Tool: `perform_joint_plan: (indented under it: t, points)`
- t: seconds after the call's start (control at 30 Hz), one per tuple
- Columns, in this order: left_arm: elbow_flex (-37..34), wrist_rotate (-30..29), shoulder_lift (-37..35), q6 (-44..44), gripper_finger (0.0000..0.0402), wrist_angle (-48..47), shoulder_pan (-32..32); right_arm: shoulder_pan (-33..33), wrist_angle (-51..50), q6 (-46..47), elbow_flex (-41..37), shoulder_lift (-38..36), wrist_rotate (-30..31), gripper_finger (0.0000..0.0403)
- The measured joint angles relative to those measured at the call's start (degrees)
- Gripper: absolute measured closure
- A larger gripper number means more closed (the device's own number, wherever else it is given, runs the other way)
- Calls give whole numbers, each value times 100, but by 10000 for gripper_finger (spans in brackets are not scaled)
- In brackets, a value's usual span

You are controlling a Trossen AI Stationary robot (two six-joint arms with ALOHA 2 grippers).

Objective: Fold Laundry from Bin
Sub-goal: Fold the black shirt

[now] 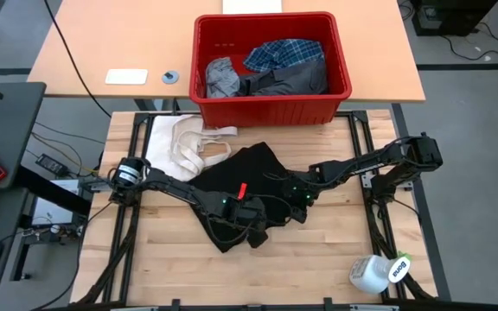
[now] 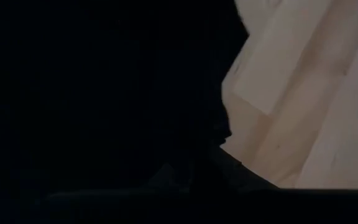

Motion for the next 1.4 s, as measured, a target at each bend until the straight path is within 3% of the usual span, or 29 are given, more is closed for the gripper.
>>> perform_joint_plan:
  t: [0.1, 0.2, 0.4, 0.57, 0.73, 0.9, 1.1, 1.4]
  points:
    - [0, -8, 0, 13, 386, 60, -3, -62, -279, 119, 0, -68, -260, 109]
    - [0, -52, 0, 387, 386, 317, -32, 31, -649, 118, 0, -376, -74, 89]
    - [0, -65, 0, 877, 386, 745, -20, 684, -807, -207, 2, -1350, 1380, 92]
    - [0, -86, 0, 935, 386, 734, 175, 1419, -632, -336, -190, -1660, 2431, 106]
    - [0, -79, -7, 756, 386, 737, 261, 1994, 602, -627, -557, -1373, 2860, 120]
    - [4, -75, -74, 589, 386, 670, 262, 2236, 1384, -937, -616, -721, 3857, 139]
    - [2, -59, -85, 247, 386, 317, 256, 2223, 2175, -1212, -616, 71, 3814, 169]
    - [2, -60, -85, 2, 386, 192, 241, 2160, 2262, -920, -563, 615, 3783, 211]
